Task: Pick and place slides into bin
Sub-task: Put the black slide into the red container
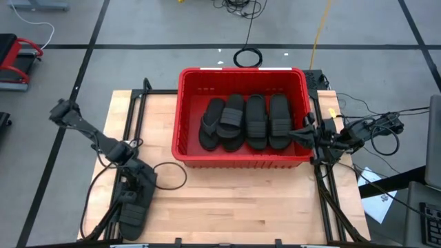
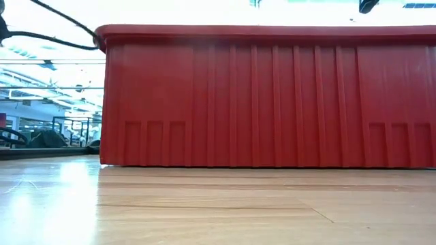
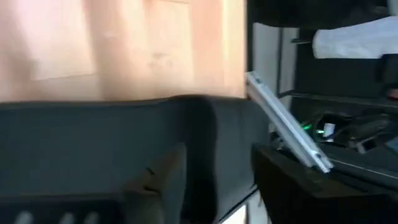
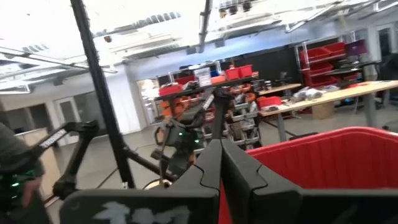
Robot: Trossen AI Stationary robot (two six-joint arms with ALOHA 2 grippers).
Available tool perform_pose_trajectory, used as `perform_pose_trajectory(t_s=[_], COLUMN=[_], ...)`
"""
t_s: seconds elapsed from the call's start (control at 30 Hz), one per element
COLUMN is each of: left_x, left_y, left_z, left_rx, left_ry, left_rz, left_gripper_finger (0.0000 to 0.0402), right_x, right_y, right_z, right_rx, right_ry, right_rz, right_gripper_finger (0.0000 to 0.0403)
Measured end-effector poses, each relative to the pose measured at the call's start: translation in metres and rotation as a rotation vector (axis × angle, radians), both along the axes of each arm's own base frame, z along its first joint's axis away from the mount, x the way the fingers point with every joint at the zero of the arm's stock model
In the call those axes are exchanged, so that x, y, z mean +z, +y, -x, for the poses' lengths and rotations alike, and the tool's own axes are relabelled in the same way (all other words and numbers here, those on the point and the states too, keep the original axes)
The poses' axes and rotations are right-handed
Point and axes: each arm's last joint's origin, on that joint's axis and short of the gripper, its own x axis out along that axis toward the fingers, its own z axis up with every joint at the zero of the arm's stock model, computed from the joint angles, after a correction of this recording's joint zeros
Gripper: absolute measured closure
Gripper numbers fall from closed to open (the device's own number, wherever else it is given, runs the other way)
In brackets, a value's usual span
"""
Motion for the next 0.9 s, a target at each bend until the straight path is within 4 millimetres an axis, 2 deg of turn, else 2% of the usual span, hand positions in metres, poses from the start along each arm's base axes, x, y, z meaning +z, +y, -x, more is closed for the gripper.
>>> perform_pose_trajectory(t_s=[0.2,0.37,0.63,0.9], left_x=[-0.002,-0.018,-0.043,-0.055], left_y=[-0.012,-0.015,-0.014,-0.018], left_z=[0.000,0.009,0.014,0.021], left_rx=[-0.054,-0.067,0.011,0.029], left_ry=[-0.042,0.018,0.091,0.137], left_rz=[0.131,0.112,0.175,0.237], left_gripper_finger=[0.0151,0.0121,0.0143,0.0188], right_x=[0.000,0.000,0.000,0.000], right_y=[0.000,0.000,0.000,0.000], right_z=[0.000,0.000,0.000,0.000], right_rx=[0.011,0.010,0.009,0.009], right_ry=[-0.002,-0.002,-0.003,-0.002], right_rz=[-0.024,-0.024,-0.025,-0.025], right_gripper_finger=[0.0403,0.0403,0.0403,0.0403])
